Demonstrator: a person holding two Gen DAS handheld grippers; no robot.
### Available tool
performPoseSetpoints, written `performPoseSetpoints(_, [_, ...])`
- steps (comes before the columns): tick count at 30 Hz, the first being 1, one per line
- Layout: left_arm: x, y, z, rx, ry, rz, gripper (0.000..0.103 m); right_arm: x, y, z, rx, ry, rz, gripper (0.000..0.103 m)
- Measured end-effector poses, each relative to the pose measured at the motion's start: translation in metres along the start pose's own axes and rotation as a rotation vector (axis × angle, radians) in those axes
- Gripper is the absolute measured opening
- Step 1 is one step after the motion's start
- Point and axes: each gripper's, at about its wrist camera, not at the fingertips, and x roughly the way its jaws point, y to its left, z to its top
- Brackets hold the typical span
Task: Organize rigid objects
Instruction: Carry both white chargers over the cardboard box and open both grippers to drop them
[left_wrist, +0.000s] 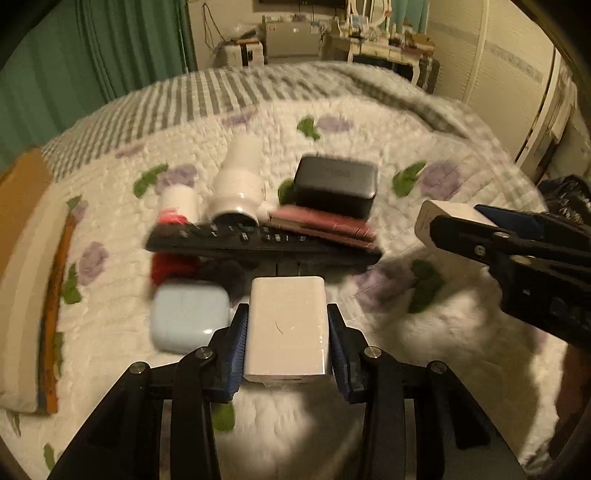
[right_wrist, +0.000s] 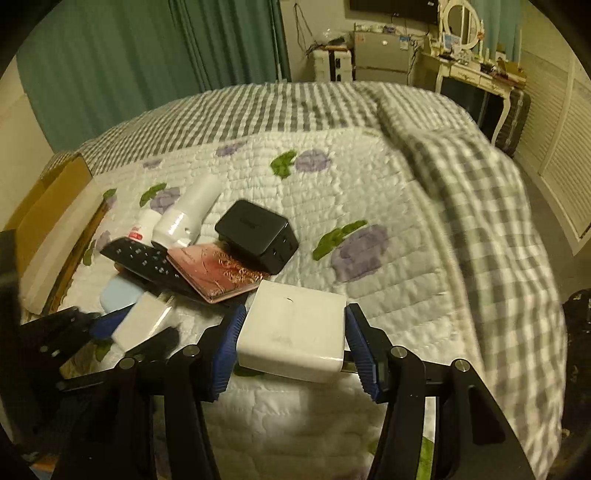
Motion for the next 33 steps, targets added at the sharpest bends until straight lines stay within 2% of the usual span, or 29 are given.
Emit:
performPoseSetpoints(7, [-0.074,0.008,0.018,-0.001,-0.132,-0.019,0.04,-0.044,0.008,0.0,-0.008,-0.076,-0.007,0.055])
performPoseSetpoints(11, [-0.111,0.032,0.033,-0.019,-0.188,-0.02,0.04,-0.07,0.024,0.004,-0.045,-0.102,0.007,0.055])
performPoseSetpoints(17, [-0.156,0.095,0.046,-0.061,-0.261,0.046,0.04,-0.115,0.091,0.037,-0.185,-0.196,0.041,0.055])
performPoseSetpoints(21, [-0.17,0.155,0.048,-0.116,-0.258,0.112,0.04,-0.132,0.16,0.067,-0.281,-0.245,0.13,0.055])
performPoseSetpoints(26, [-0.161,0.222,0.035,-0.171,-0.228,0.188,0.04,-0.116,0.241,0.09,-0.348,-0.255,0.242,0.054])
performPoseSetpoints(28, [-0.149,0.245,0.029,-0.2,-0.218,0.201,0.04,-0.094,0.273,0.098,-0.36,-0.233,0.273,0.054])
performPoseSetpoints(33, [-0.124,0.272,0.02,-0.171,-0.191,0.221,0.04,-0.038,0.319,0.119,-0.363,-0.177,0.296,0.054])
